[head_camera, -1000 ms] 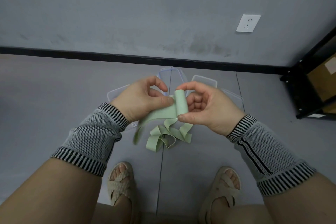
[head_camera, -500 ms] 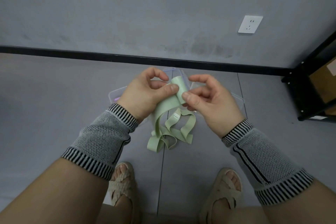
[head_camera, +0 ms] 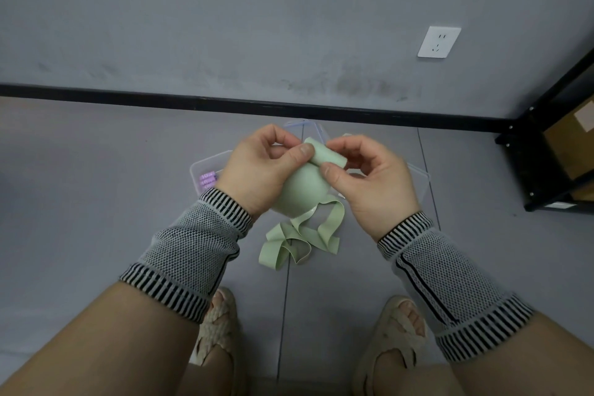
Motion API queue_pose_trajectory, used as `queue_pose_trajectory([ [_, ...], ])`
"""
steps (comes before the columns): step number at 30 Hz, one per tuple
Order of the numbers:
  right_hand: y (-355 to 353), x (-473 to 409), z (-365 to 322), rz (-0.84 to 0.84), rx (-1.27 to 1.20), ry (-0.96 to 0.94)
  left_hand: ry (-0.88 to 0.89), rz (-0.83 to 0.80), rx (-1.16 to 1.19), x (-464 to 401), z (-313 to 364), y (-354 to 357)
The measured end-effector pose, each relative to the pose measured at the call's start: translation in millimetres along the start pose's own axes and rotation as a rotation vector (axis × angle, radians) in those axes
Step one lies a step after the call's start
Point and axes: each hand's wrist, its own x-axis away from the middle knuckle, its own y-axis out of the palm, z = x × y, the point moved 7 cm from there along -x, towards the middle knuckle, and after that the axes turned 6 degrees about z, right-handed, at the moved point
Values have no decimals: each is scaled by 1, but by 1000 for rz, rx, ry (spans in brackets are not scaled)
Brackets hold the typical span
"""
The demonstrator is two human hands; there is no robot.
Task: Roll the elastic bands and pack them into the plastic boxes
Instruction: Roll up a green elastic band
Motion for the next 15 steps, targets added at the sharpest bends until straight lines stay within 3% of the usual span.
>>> queue_pose_trajectory([
  [8, 2, -1, 23, 51, -360, 287, 32, -34, 22, -1, 4, -2],
  [15, 0, -2, 24, 68, -369, 308, -69, -70, 108, -1, -3, 3],
])
